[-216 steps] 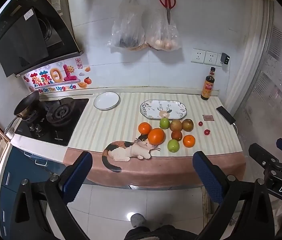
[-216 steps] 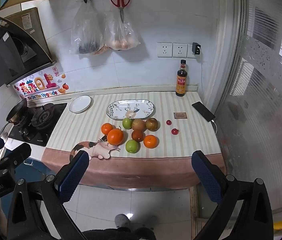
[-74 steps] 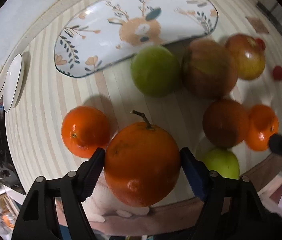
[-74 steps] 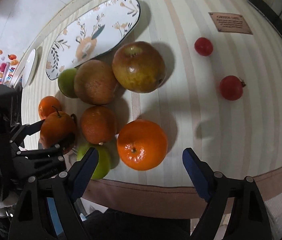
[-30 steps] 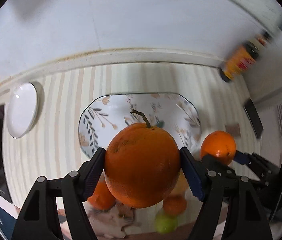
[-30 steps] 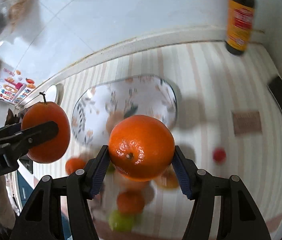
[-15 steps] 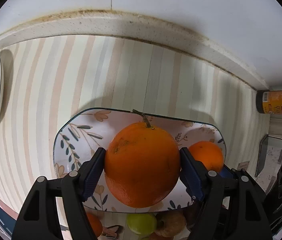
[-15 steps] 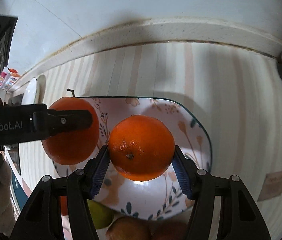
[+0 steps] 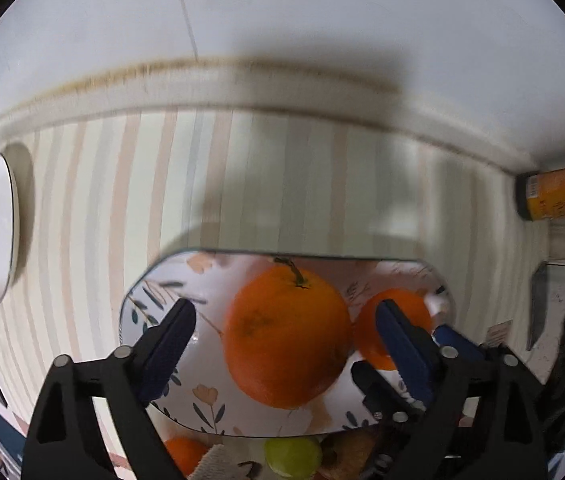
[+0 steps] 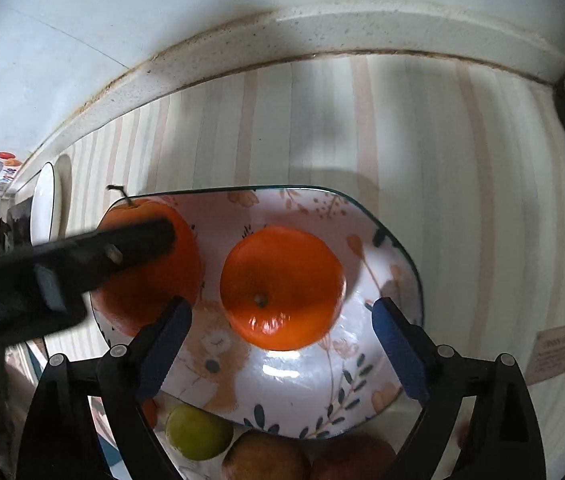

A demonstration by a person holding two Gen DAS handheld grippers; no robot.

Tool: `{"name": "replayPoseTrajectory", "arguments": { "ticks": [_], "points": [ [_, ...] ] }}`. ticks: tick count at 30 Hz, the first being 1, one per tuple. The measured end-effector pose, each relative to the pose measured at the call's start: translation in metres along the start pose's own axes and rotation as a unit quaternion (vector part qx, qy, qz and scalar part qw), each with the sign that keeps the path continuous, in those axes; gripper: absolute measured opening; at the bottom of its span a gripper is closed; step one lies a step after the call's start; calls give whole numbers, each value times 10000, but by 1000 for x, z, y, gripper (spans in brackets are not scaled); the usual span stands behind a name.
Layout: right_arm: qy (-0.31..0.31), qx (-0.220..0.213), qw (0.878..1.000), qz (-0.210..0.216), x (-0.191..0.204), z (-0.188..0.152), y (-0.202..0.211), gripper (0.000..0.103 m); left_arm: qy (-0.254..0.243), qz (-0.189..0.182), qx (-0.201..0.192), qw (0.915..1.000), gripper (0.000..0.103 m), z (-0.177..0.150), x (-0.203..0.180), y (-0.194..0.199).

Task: Organize fruits
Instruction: 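Place the large orange and tangerine onto the floral plate with both tools, then grasp a tangerine with the left tool while the right tool grasps a red apple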

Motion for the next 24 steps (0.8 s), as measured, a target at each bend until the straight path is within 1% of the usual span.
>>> {"name": "replayPoseTrajectory", "arguments": {
  "ticks": [2, 3, 6, 7, 12, 16, 17, 19, 21, 24],
  "points": [
    [-22, -43, 10000, -75, 1, -4, 9, 94, -24, 58, -141, 9999, 93, 1, -1, 11],
    [-20, -77, 9998, -180, 0, -6, 14, 94, -68, 115, -198, 9997, 93, -1, -1, 16],
    [-72, -204, 9992, -339, -4, -17, 33, 94, -75, 195, -224, 9995, 93, -13, 8, 28],
    [-85, -230, 9990, -367, -2, -21, 39, 94, -72, 212, -270, 9994, 93, -19, 11, 32],
    [-19, -448, 9973, -575, -5, -41, 70, 94, -70, 602, -606, 9963, 93, -52, 35, 54],
    [73, -616, 9959, -661, 5, -66, 93, 94, -24, 662, -857, 9941, 93, -83, 48, 74],
    [120, -684, 9952, -686, 8, -74, 101, 94, 57, 719, -975, 9926, 93, -86, 51, 78],
    [176, -771, 9943, -716, 14, -87, 110, 94, 66, 790, -1121, 9905, 93, -98, 56, 88],
    [219, -920, 9922, -808, 17, -100, 123, 94, 86, 804, -1229, 9891, 93, -112, 59, 98],
    [232, -1059, 9908, -813, 25, -112, 135, 94, 75, 764, -1362, 9877, 93, -131, 60, 111]
  ]
}}
Point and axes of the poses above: each gripper's, at about its wrist camera, not at the fingertips, and y roughly against the way its jaws point, x to its left, z to its top, the point moved 8 cm from there along -y, roughly the way its jaws point
